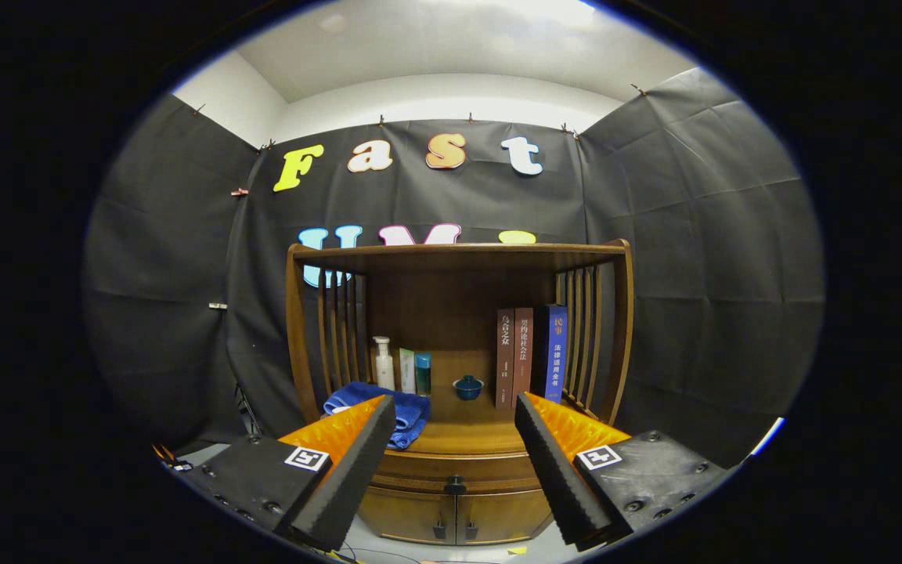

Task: Pull open the drawer, take out the items inside it, and place them on the countertop above the cabinet.

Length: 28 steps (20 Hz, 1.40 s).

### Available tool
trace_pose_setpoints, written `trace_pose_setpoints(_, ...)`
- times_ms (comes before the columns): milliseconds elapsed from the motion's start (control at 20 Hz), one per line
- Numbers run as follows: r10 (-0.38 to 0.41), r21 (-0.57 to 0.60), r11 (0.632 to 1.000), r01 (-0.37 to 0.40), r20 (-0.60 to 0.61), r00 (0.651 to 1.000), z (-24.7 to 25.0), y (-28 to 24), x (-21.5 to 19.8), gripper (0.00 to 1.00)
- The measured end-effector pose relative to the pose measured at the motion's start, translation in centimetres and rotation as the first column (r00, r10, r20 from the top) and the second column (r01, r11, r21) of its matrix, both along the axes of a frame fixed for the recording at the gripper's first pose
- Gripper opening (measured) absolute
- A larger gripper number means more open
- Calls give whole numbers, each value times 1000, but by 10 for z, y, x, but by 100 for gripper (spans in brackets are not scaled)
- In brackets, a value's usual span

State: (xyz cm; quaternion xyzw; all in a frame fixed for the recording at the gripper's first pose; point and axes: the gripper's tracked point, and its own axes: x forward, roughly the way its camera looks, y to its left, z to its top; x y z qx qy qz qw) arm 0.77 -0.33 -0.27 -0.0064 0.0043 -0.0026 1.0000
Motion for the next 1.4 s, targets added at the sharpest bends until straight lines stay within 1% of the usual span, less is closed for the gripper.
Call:
trace_pose_setpoints(250, 9, 1, 1000, -9, -21, 1000, -12, 5, 3, 99)
trace_pose_setpoints(600, 5, 2, 1000, -5, -62, 998, -52, 4, 13, 99)
trace_pose_setpoints(850, 14, -20, 1000, -17, -123, 992, -100, 9, 37, 99)
trace_pose_setpoints(1000, 37, 10, 999, -36, -161, 986, -135, 13, 55, 99)
trace_pose_setpoints(1200, 32, 35, 999, -24, -278, 960, -203, 8, 83, 99)
trace_pose_setpoints(1400, 29, 50, 999, -13, -330, 944, -253, 0, 108, 100)
